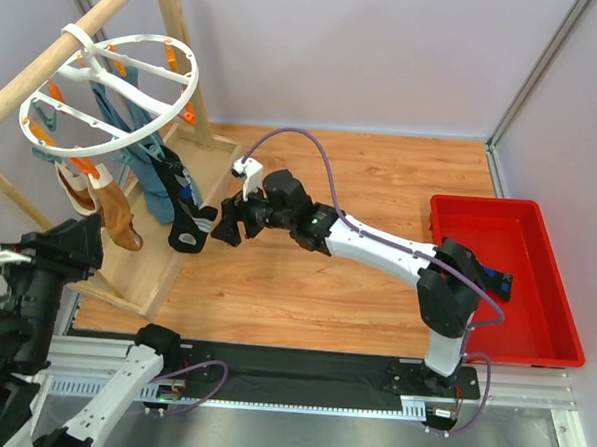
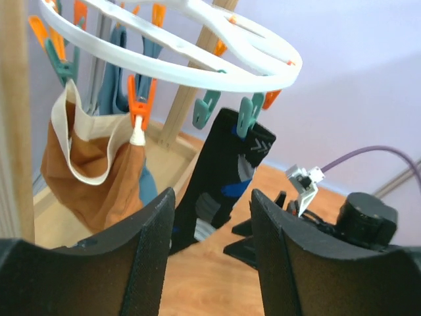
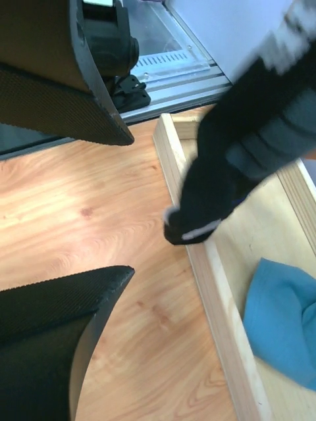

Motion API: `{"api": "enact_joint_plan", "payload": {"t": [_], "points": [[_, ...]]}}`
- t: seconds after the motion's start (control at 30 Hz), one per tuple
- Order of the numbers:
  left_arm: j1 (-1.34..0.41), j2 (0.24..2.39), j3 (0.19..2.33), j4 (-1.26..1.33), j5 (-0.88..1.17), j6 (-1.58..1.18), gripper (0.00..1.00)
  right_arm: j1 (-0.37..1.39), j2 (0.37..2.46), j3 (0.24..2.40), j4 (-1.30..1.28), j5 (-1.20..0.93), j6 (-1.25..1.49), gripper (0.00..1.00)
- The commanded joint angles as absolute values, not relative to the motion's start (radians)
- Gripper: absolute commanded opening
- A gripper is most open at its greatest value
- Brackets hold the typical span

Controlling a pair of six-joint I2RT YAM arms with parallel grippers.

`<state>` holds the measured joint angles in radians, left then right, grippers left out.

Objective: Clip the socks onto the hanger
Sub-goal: Adjust the hanger on the clothesline.

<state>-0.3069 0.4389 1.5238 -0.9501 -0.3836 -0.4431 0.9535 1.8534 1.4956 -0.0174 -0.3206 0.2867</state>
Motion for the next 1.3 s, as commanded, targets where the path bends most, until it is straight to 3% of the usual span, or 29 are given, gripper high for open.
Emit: {"api": "enact_joint_plan", "payload": {"t": [0.0,0.23,0.3,0.37,0.47,0.63,0.83,1.27], "points": [[-0.308,0.592,1.636,-1.038,-0.384,-0.407,0.57,1.043,1.74,1.468,-0.009,-0.163,0.261,0.73],[-0.308,0.707,1.833,-1.098,-0.368,-0.445,0.61,1.078,1.77,1.661,0.112,-0.385,0.369,0.49],[-0.308,0.687,1.829,-1.048,-0.367,-0.46,0.61,1.078,1.856,1.802,0.126,-0.42,0.402,0.52],[-0.308,0.657,1.83,-1.019,-0.364,-0.469,0.61,1.078,1.913,1.902,0.138,-0.446,0.46,0.67],[-0.308,0.62,1.832,-0.973,-0.364,-0.465,0.61,1.075,2.018,2.053,0.262,-0.424,0.581,0.73],[-0.308,0.569,1.835,-0.953,-0.354,-0.453,0.61,1.058,2.17,2.184,0.362,-0.37,0.761,0.74],[-0.308,0.535,1.847,-0.937,-0.37,-0.426,0.61,1.062,2.217,2.189,0.451,-0.299,0.874,0.74],[-0.322,0.519,1.802,-0.922,-0.359,-0.426,0.62,1.055,2.266,2.2,0.454,-0.117,0.887,0.82]]}}
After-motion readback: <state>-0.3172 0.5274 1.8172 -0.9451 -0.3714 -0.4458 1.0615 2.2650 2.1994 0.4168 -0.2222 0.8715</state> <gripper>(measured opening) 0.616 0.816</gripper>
